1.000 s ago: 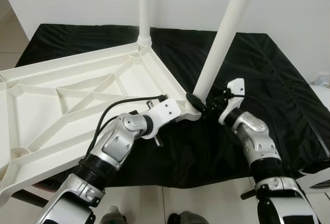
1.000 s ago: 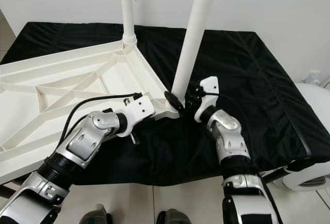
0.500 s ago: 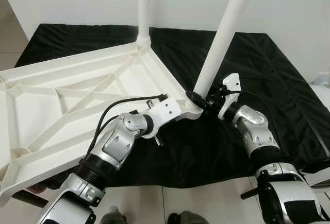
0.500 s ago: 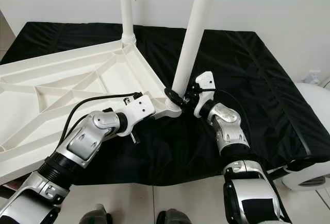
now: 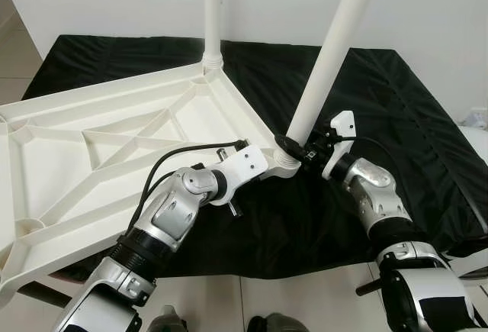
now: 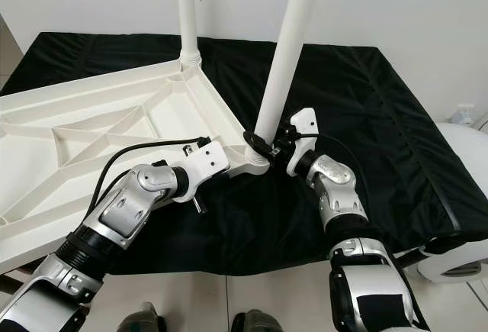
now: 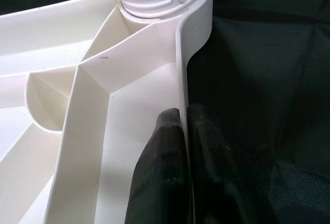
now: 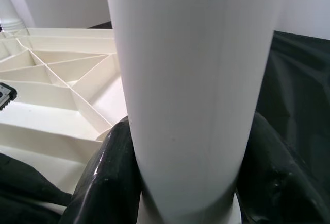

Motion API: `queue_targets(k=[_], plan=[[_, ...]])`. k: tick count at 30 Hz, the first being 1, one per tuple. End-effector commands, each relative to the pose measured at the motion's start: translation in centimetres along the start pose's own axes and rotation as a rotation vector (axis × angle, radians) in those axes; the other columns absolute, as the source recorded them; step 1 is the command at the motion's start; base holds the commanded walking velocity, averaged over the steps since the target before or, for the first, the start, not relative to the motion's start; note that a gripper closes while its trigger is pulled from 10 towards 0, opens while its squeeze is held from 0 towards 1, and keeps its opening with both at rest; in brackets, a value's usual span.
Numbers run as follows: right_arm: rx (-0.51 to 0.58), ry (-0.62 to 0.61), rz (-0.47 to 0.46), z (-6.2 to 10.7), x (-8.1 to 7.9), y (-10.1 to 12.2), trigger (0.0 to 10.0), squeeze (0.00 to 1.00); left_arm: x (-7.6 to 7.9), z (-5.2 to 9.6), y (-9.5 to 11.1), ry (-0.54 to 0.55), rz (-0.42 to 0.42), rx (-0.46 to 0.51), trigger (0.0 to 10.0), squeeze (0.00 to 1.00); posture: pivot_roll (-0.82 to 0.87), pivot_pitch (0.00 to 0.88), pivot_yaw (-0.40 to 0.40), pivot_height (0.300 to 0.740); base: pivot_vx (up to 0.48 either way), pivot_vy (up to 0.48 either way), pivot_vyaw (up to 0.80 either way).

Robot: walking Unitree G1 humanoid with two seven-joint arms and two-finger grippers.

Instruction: Building children table

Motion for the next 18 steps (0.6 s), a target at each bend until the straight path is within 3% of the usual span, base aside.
queue_targets(k=[1, 8, 18], plan=[[-0.007, -0.108, -0.045, 1.0, 0.8, -0.8, 10.0, 0.0, -0.1, 0.1, 1.9, 0.012, -0.047, 0.072, 10.0, 0.0, 0.0, 0.0, -0.053, 0.74, 0.0, 0.0, 0.0], [0.011, -0.285, -0.034, 0.8, 0.5, -0.8, 10.0, 0.0, 0.0, 0.2, 1.9, 0.01, -0.046, 0.072, 10.0, 0.0, 0.0, 0.0, -0.056, 0.74, 0.0, 0.0, 0.0], [0.046, -0.378, -0.037, 0.1, -0.9, -0.2, 10.0, 0.0, 0.1, 0.1, 1.9, 0.005, -0.048, 0.073, 10.0, 0.0, 0.0, 0.0, -0.058, 0.74, 0.0, 0.0, 0.0]])
Point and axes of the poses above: a point about 5 cm out from each wrist's last joint towards the gripper, its own z axis pointing back from the gripper into the wrist, its own y axis along the axis of the wrist's last joint, x = y × z, the point moved 3 cm from there along -z, pointing out of the wrist towards the gripper, and after that the axes turned 1 degree about z, right-handed, at the moved point
